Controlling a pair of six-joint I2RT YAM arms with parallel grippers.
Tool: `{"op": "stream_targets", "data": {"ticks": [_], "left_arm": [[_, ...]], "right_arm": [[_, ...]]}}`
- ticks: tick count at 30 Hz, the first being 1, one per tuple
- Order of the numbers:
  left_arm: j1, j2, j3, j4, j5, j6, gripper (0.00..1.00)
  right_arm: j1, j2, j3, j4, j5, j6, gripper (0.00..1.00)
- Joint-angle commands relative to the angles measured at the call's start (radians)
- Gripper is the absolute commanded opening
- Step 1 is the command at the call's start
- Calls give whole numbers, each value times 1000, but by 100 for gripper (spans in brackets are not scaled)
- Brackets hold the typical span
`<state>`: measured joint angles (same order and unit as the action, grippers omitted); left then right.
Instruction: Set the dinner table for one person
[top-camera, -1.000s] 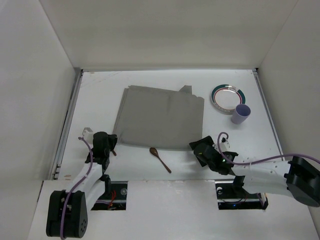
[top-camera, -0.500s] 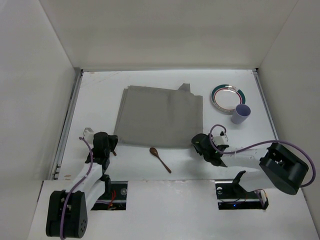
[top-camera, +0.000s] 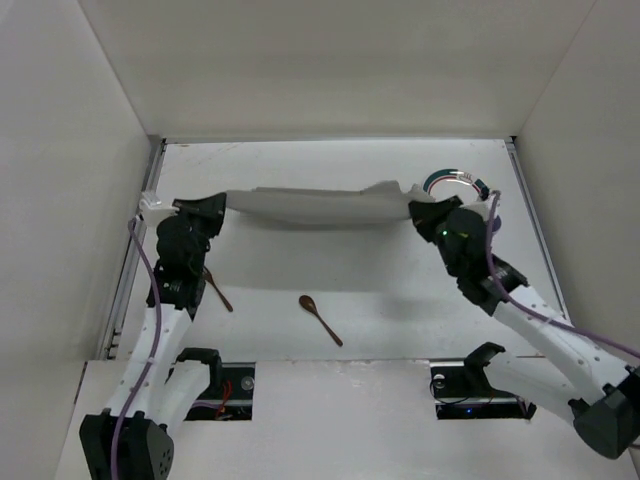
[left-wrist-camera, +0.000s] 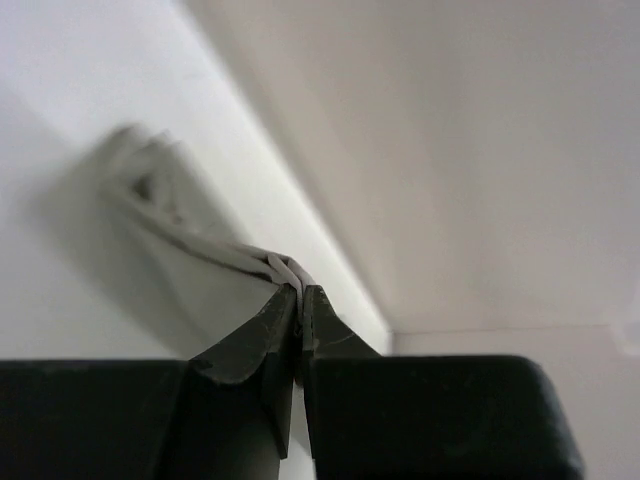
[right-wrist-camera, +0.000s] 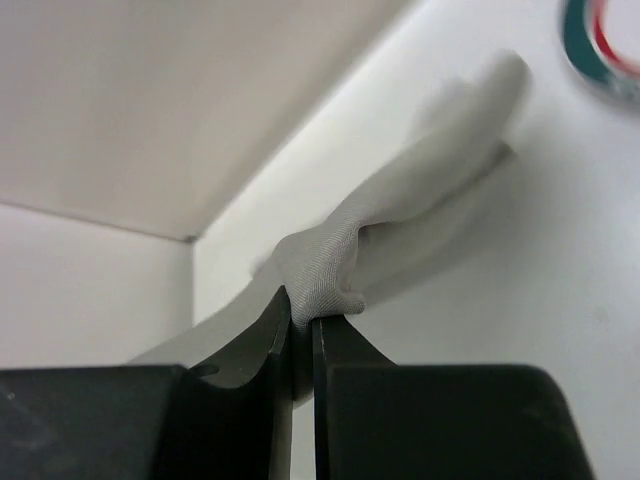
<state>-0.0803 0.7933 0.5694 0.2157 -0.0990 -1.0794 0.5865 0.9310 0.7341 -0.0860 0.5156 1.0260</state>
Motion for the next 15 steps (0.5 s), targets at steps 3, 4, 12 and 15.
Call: {"op": "stream_targets", "data": {"ticks": [3,4,12,15], "left_arm": [[20,11,285,63,-163,9,0],[12,12,314,62,-163,19,0],[-52,64,435,57,-222,104,0],[-68,128,426,74,-243,113,0]], "right_arm": [[-161,-83,241,-86,-12,-334,0],[-167,-93,278,-107,-26,-352,0],[-201,-37,465,-184,-152,-420,0],[-247,50,456,-130,-235,-391,1]]}}
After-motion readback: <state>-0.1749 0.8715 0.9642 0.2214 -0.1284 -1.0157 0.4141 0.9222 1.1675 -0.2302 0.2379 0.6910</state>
